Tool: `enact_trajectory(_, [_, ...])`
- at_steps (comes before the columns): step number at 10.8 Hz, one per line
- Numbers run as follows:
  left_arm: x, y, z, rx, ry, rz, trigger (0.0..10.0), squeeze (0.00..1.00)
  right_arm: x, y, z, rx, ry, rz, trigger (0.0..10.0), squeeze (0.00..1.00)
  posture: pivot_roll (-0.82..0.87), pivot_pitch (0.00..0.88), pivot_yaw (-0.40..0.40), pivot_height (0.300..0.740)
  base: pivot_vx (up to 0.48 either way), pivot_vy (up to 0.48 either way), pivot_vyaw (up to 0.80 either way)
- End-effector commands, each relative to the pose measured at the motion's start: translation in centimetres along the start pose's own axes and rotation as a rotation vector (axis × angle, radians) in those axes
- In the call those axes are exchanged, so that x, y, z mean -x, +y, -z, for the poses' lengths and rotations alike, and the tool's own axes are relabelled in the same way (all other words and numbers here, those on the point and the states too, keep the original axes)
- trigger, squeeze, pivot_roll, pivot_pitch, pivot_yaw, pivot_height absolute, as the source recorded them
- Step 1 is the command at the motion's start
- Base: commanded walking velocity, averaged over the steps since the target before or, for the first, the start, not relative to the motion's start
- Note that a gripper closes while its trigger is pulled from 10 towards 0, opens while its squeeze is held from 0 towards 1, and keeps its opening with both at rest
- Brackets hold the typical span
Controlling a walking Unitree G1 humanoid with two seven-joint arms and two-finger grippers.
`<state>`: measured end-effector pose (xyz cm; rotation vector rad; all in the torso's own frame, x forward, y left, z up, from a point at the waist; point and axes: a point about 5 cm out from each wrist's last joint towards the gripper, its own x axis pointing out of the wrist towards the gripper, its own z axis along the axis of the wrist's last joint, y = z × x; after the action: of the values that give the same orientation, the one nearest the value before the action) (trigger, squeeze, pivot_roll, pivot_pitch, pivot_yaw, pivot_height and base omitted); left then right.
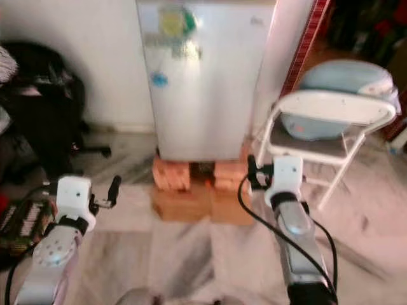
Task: Restocking fridge
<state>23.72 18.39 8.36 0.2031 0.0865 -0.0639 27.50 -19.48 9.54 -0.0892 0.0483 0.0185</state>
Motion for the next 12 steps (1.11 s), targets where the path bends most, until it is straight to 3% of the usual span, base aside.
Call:
enact_trajectory(1, [0.08, 0.70, 0.17, -0.004, 0.022, -0.016, 10.0, 0.00, -0.32, 0.53, -0.71, -0.003, -0.028, -0.012, 10.0, 0.00, 0.11, 0.030, -0.038, 0.740, 0.000, 0.480, 0.00])
enact_trajectory(4, [0.13, 0.85, 0.29, -0.009, 0.027, -0.014, 10.0, 0.00, -0.43, 0.61, -0.67, -0.001, -0.027, -0.011, 10.0, 0.00, 0.11, 0.035, -0.036, 0.740, 0.000, 0.480, 0.00])
enact_trajectory(7, [0.71, 0.46, 0.61, -0.003, 0.039, -0.008, 10.0, 0.00, -0.34, 0.55, -0.68, 0.001, -0.028, -0.007, 10.0, 0.00, 0.11, 0.038, -0.036, 0.740, 0.316, 0.361, 0.00])
enact_trajectory(8, [0.85, 0.63, 0.87, -0.046, 0.057, -0.003, 10.0, 0.00, -0.40, 0.71, -0.59, -0.001, -0.023, -0.009, 10.0, 0.00, 0.11, 0.035, -0.027, 0.740, 0.356, 0.322, -0.59])
enact_trajectory(12, [1.06, 0.05, 0.72, -0.021, 0.051, 0.032, 10.0, 0.00, -0.86, 0.93, -1.03, -0.008, -0.040, -0.008, 10.0, 0.00, 0.12, 0.028, -0.035, 0.740, 0.477, 0.000, -0.58])
